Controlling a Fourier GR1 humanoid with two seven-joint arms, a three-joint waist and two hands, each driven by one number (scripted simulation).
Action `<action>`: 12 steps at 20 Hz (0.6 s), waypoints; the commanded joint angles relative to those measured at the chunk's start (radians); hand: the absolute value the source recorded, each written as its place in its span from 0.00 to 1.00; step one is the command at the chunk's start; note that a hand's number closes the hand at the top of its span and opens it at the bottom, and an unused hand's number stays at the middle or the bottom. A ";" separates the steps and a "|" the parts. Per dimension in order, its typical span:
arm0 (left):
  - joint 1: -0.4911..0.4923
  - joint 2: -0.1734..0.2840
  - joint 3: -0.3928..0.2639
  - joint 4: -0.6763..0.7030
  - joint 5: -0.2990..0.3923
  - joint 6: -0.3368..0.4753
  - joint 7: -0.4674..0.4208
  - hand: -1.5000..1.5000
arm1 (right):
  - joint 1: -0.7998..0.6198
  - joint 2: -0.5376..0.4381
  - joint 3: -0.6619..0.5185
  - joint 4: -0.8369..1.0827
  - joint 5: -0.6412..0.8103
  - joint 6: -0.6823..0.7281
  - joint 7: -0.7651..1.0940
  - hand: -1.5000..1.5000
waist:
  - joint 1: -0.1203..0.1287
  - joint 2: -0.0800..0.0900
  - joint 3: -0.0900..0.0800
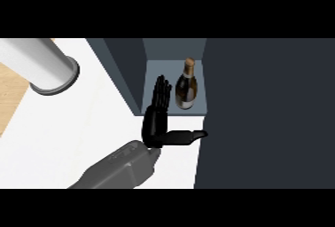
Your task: Pick up the wine, place it into the cabinet and close the cabinet
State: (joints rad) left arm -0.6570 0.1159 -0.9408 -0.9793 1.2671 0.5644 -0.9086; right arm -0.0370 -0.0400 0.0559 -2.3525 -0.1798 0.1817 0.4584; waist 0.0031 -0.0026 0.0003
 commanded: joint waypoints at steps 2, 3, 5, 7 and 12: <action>0.074 0.082 0.004 -0.159 -0.104 0.000 0.062 0.00 | 0.032 0.022 0.050 -0.010 0.067 -0.005 -0.037 0.00 | -0.002 0.000 0.000; 0.103 0.139 0.001 -0.285 -0.101 0.052 0.089 0.00 | -0.001 -0.006 -0.020 -0.007 0.015 0.001 -0.029 0.00 | 0.004 -0.001 0.000; 0.158 0.160 -0.037 -0.344 -0.142 0.041 0.076 0.00 | -0.024 0.036 0.068 -0.023 0.111 -0.060 0.022 0.00 | 0.006 -0.002 0.000; 0.171 0.248 -0.007 -0.429 -0.160 0.029 0.131 0.00 | -0.029 -0.039 -0.058 0.024 -0.014 0.022 -0.016 0.00 | 0.005 -0.001 0.000; 0.266 0.339 -0.029 -0.582 -0.198 -0.030 0.138 0.00 | -0.006 -0.100 -0.025 -0.031 -0.094 0.111 0.036 1.00 | 0.005 -0.002 0.000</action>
State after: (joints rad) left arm -0.4599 0.3729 -0.9598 -1.4418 1.1016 0.5788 -0.7787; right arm -0.0548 -0.1031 0.0127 -2.3528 -0.2462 0.2410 0.4750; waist 0.0073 -0.0035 0.0007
